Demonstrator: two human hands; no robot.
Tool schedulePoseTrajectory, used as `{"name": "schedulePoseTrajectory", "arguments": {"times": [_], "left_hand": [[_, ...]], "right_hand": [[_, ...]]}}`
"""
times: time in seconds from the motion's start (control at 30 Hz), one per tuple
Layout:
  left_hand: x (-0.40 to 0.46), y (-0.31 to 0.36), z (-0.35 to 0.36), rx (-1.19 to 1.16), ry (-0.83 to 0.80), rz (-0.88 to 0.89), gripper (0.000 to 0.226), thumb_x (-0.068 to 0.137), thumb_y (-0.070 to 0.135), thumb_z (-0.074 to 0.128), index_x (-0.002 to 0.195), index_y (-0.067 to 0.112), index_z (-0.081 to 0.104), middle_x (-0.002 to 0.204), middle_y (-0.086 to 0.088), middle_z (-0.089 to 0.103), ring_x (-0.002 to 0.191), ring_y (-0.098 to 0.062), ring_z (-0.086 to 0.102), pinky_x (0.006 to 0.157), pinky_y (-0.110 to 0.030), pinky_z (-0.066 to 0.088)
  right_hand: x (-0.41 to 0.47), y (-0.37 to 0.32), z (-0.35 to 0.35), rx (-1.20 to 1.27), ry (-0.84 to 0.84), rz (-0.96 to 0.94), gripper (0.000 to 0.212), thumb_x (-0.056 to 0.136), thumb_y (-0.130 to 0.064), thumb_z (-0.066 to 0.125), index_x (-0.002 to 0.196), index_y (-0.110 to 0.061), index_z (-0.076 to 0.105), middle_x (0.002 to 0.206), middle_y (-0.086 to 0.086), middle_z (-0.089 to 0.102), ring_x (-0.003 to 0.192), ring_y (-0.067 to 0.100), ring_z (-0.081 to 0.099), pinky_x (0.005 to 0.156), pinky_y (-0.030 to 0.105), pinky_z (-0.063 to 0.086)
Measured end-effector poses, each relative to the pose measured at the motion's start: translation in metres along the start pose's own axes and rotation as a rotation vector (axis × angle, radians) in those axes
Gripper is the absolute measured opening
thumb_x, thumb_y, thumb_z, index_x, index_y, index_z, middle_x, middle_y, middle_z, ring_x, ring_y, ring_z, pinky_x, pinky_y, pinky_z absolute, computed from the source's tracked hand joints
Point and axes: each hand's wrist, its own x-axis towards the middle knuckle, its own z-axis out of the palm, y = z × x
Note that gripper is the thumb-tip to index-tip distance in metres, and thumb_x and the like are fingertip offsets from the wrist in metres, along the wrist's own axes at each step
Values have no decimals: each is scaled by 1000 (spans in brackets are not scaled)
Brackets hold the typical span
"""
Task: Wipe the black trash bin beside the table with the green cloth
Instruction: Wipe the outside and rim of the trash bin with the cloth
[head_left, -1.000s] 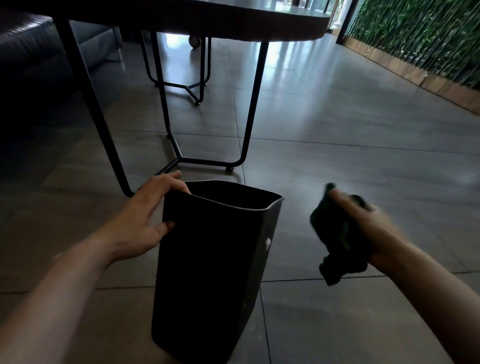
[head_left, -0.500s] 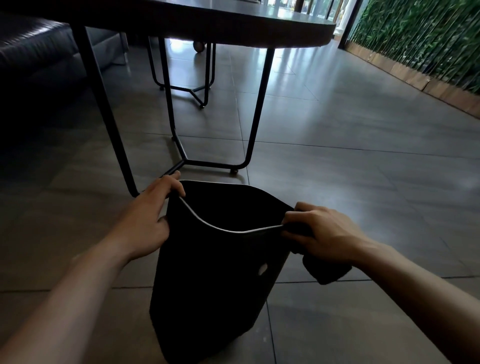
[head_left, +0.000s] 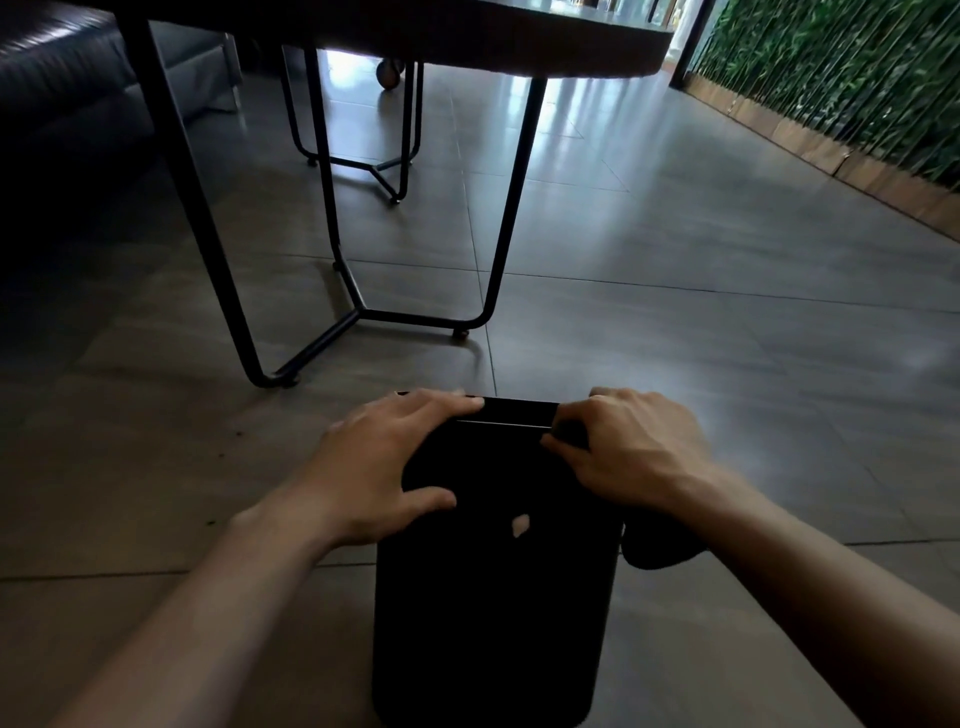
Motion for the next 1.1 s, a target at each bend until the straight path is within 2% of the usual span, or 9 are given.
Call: {"name": "schedulePoseTrajectory", "arguments": {"times": [0.13,0.2,0.3,0.4,0.53,0.67,0.83,0.9,1.1], "left_hand": [[5,-5,11,142,48,-24,86,77,40,77,145,54,27,146,28,42,140,-10,35,110,-41,38],[6,-8,15,133,74,-17,85,76,38,77,144,53,28,144,29,44,137,-10,37,106,-40,41],[6,-11,18,122,88,-30,86,75,38,78,144,53,29,142,27,45,136,-11,38,104,-44,45],[9,-10,17,122,80,-50,86,74,37,80,143,54,30,140,24,47,134,-12,40,102,-47,46],[10,-10,18,115,83,-56,84,74,34,80,141,53,33,138,24,49,133,-12,41,104,-49,44],[11,-9,18,107,85,-46,82,74,31,80,140,51,34,139,25,49,134,-12,40,107,-49,42],[11,-5,18,79,92,-79,83,74,28,82,138,53,36,141,21,48,138,-14,38,109,-52,40],[12,-5,18,63,94,-87,83,74,25,82,137,53,37,143,19,48,140,-13,36,111,-53,38],[18,-8,19,38,91,-89,82,71,22,85,134,51,41,136,24,51,137,-13,39,120,-48,26]], "right_hand": [[-11,-3,6,74,104,5,36,94,-63,51,123,-43,60,106,-8,59,86,26,64,64,31,40],[-23,1,9,188,244,-20,46,92,-58,59,134,-41,51,112,-8,58,84,26,66,64,31,43],[-34,2,15,464,484,-129,55,87,-51,69,129,-23,46,117,-2,55,79,18,61,59,33,52],[-38,-9,36,569,590,-279,56,78,-33,83,118,-16,47,130,3,46,108,18,54,80,27,53],[-44,-29,87,301,552,-408,43,90,-42,72,122,-16,58,144,11,51,138,36,45,108,51,44],[-74,-26,139,56,432,-574,64,97,-54,59,147,-16,50,165,12,31,153,38,24,122,57,28],[-106,-13,175,-428,384,-1017,52,106,-28,48,156,-24,34,166,5,29,152,36,26,125,55,17],[-87,-3,157,-332,436,-963,44,106,-25,51,149,-28,45,162,5,37,149,37,33,124,55,23],[-21,6,96,200,668,-297,40,105,-25,52,145,-23,55,162,11,37,153,37,26,119,55,32]]}}
